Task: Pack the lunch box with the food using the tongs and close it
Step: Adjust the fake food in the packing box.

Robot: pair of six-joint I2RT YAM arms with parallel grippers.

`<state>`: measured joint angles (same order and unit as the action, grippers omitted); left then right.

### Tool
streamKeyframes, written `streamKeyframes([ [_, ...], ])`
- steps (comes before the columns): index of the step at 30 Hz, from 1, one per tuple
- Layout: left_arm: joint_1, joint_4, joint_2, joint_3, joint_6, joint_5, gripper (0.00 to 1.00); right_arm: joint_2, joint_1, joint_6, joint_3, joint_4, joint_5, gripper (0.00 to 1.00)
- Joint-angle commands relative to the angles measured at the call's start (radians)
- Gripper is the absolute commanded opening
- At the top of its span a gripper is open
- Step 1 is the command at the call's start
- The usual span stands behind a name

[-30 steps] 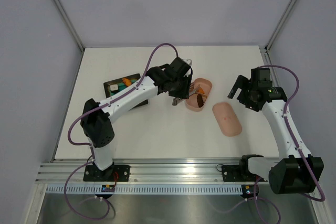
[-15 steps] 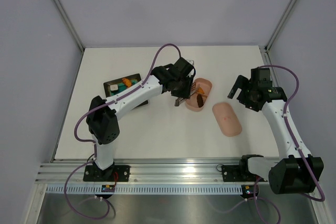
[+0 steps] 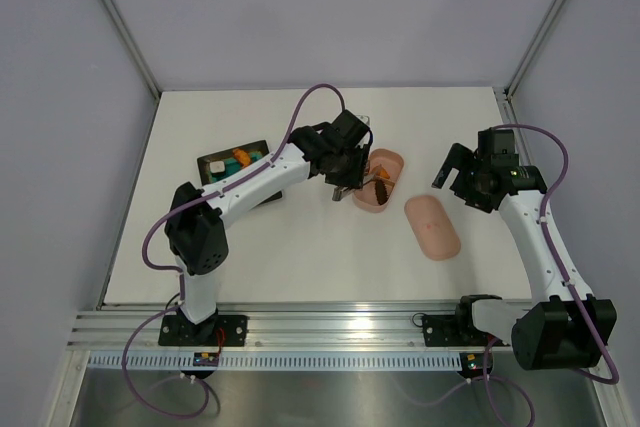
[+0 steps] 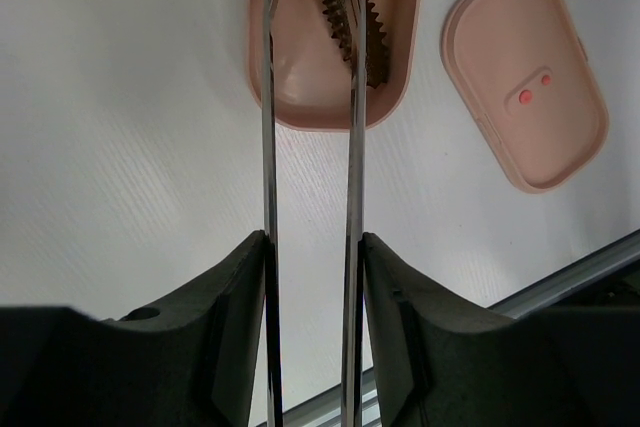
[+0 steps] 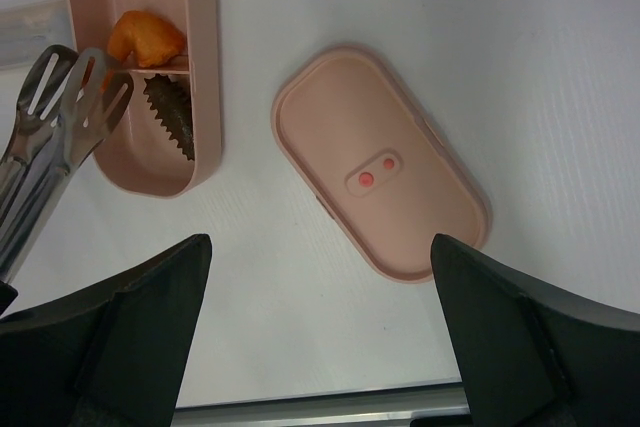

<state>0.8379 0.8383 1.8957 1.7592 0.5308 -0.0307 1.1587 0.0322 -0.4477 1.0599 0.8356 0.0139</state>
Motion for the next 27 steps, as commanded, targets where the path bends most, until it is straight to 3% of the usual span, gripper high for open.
streamKeyframes([
  [1,0.004,-0.015,0.002,0.036,-0.008,-0.008,0.43,-0.007,-0.002,0.015,0.000,-0.010,0.015,0.99],
  [11,0.006,-0.019,0.002,0.039,-0.009,-0.005,0.27,-0.007,0.000,0.017,0.000,-0.012,0.014,1.00],
  [18,0.015,-0.079,0.003,0.036,-0.080,-0.006,0.01,-0.007,0.000,0.018,0.003,-0.010,0.015,1.00],
  [27,0.015,-0.169,0.003,-0.003,-0.118,-0.021,0.00,-0.001,0.000,0.020,0.002,-0.010,0.011,1.00],
])
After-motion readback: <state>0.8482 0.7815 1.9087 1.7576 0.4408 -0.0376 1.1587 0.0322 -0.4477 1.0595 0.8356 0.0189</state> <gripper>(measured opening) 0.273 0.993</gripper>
